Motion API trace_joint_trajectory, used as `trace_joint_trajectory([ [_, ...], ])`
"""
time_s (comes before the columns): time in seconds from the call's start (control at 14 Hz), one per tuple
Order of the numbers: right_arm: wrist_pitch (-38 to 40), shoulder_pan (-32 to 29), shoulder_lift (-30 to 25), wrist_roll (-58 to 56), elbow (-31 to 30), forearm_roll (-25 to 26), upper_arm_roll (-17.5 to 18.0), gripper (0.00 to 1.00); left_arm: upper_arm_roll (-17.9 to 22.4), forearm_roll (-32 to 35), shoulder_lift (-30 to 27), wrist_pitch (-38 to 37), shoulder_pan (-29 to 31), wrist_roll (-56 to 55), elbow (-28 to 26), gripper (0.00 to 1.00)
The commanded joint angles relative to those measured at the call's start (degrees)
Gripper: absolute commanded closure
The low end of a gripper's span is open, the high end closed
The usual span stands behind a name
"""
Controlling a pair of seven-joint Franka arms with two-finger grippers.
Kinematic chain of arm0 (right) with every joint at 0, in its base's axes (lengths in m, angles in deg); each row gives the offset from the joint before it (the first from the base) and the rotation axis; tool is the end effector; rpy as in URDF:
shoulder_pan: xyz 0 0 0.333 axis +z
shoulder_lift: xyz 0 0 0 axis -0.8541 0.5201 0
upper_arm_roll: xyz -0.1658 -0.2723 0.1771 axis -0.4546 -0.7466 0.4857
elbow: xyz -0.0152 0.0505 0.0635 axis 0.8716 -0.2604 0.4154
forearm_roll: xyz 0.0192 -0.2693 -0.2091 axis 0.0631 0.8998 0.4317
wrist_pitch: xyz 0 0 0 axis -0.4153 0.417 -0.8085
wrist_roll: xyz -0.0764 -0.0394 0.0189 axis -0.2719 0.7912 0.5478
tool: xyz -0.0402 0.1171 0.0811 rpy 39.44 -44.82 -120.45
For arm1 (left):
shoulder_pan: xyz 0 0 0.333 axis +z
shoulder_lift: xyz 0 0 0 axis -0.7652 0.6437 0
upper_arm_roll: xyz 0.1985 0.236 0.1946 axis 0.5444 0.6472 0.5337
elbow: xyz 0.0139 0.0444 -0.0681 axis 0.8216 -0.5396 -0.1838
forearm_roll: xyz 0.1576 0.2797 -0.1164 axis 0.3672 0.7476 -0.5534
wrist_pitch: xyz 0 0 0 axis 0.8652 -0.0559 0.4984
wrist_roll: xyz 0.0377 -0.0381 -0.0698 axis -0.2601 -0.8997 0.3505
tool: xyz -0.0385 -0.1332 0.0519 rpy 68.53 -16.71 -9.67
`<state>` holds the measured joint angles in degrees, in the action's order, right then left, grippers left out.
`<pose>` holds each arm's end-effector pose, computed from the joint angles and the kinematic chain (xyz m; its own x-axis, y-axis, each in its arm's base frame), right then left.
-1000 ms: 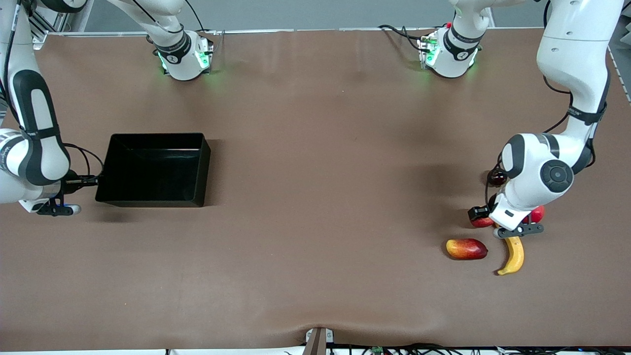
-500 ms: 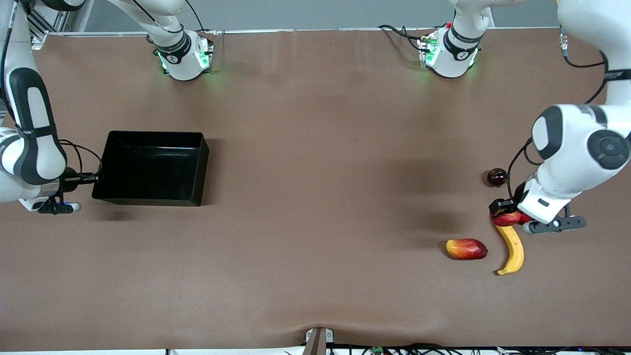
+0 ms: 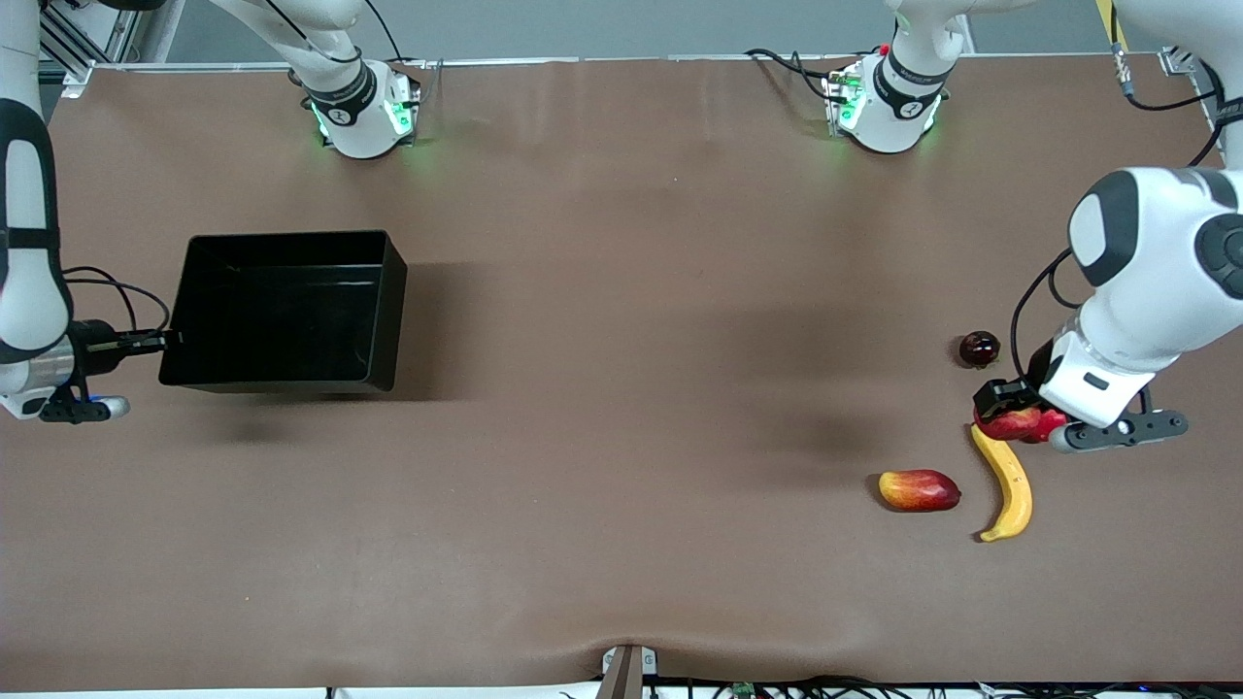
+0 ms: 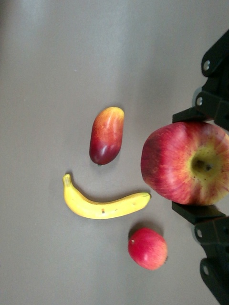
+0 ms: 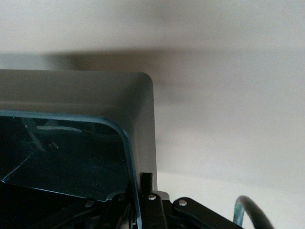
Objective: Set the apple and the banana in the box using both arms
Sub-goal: 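Carry the apple with the left gripper while the right gripper slides the box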
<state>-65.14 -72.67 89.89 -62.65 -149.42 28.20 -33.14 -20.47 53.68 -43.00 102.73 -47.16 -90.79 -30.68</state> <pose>0.5576 -0.1594 0.3600 0.8880 0.0568 -0.4564 -0.0705 -0.9638 -0.2571 0.6117 -0.0407 0.4768 0.9829 0.1464 0.1113 0.1477 -0.9890 -0.0036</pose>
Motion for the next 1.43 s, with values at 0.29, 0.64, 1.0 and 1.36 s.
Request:
trace_joint_trajectory([
  [0.29,5.9,9.3,-0.6,6.9,3.4,-6.4,0.0,1.0,-2.4,0.4,-0.5,-6.2,-3.3,-7.7,6.1,1.0],
  [0.64,5.5,19.3,-0.4,18.4,4.6,-13.7,-0.1,1.0,-5.2,0.8,-0.4,-6.7,-3.9,-10.8,6.6,1.0],
  [1.0,-3.5,28.7,1.2,27.9,5.3,-18.2,-0.1,1.0,-6.5,0.9,0.0,-6.8,-4.3,-10.4,6.2,1.0],
  [1.36,-13.1,37.3,5.7,36.6,5.3,-18.6,-0.1,1.0,-6.5,0.9,1.1,-6.8,-8.2,-10.8,5.9,1.0],
])
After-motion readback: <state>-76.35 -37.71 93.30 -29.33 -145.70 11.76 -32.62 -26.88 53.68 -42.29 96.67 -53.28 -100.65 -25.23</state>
